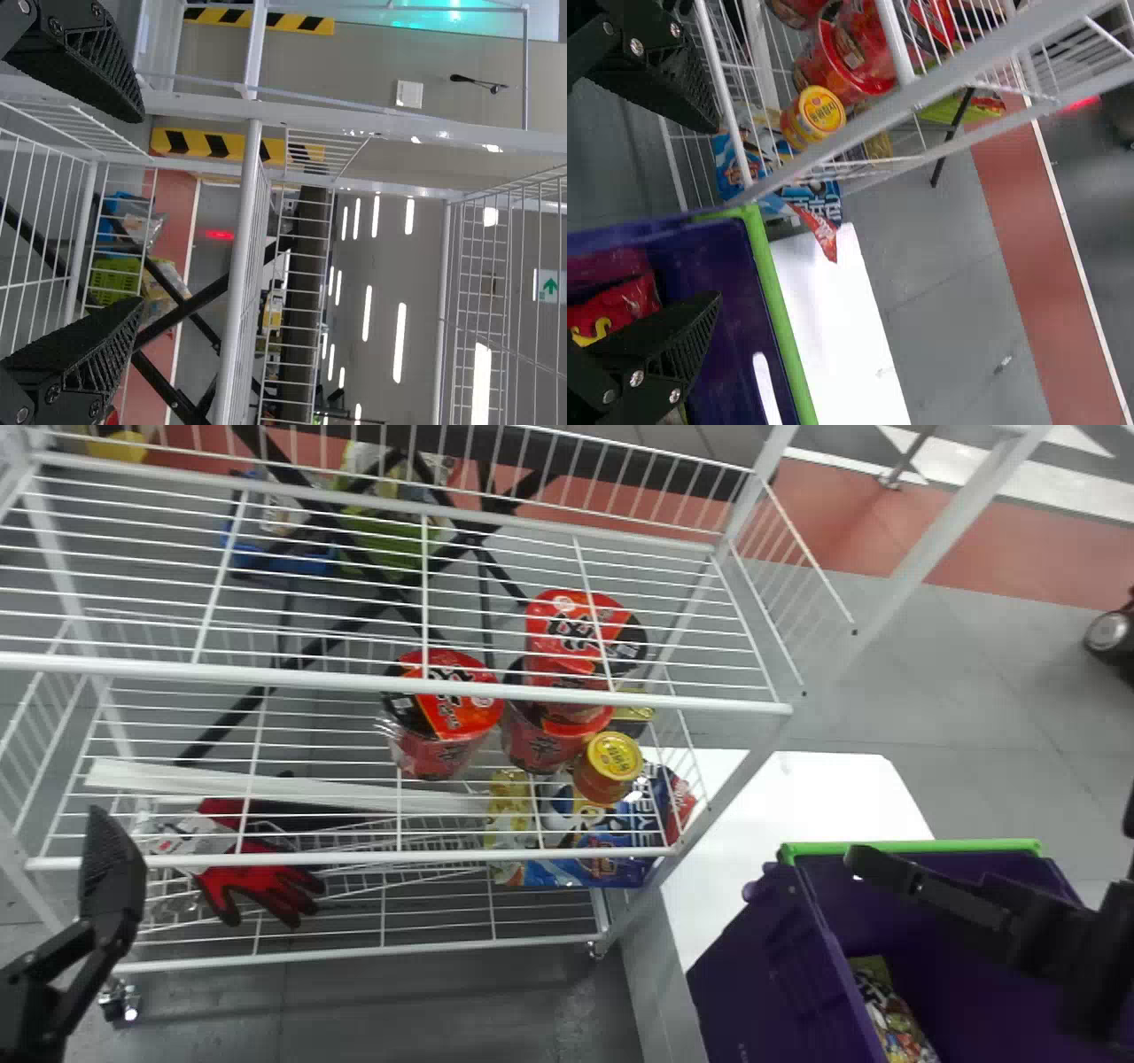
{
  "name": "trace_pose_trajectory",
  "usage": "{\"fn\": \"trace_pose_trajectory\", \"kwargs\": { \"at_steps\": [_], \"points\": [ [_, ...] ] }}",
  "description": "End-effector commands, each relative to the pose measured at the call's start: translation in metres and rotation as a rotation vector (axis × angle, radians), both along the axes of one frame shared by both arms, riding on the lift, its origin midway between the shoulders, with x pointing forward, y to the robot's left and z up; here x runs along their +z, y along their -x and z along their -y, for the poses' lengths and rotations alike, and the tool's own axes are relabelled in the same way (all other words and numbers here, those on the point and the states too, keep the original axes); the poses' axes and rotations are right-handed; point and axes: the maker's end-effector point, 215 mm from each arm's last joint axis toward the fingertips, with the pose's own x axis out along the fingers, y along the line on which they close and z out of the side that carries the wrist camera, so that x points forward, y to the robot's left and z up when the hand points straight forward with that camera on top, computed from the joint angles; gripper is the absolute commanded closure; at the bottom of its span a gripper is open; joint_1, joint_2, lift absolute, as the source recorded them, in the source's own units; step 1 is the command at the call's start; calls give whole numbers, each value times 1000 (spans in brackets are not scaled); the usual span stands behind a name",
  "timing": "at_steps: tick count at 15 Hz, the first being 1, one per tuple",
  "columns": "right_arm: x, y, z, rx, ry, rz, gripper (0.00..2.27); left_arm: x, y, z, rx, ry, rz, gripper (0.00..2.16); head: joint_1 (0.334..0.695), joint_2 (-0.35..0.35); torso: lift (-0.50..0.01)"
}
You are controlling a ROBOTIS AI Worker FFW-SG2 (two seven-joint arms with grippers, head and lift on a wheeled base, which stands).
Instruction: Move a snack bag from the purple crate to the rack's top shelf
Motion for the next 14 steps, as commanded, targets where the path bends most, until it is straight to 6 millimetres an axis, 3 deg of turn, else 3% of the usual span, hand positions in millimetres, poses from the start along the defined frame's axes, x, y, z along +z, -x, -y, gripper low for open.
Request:
{"fn": "trace_pose_trajectory", "kwargs": {
  "at_steps": [1, 3, 7, 9, 11, 14],
  "points": [
    [9, -3, 36, -26, -16, 12, 167, -4, 1, 2, -3, -11, -7, 80, 695, -350, -462],
    [36, -10, 71, -32, -43, 68, 157, -9, 1, 2, -6, -12, -17, 80, 695, -350, -462],
    [48, -2, 114, -5, -94, 49, 167, -12, 4, 3, -5, -8, -11, 80, 695, -350, -462],
    [47, 5, 123, 26, -85, 9, 164, -13, 4, 7, -9, 0, -3, 80, 695, -350, -462],
    [30, 8, 116, 73, -97, -58, 164, -14, 5, 8, -11, 0, -2, 80, 695, -350, -462],
    [-13, 17, 105, 116, -81, -203, 151, -14, 4, 7, -7, 2, 0, 76, 695, -350, -462]
  ]
}}
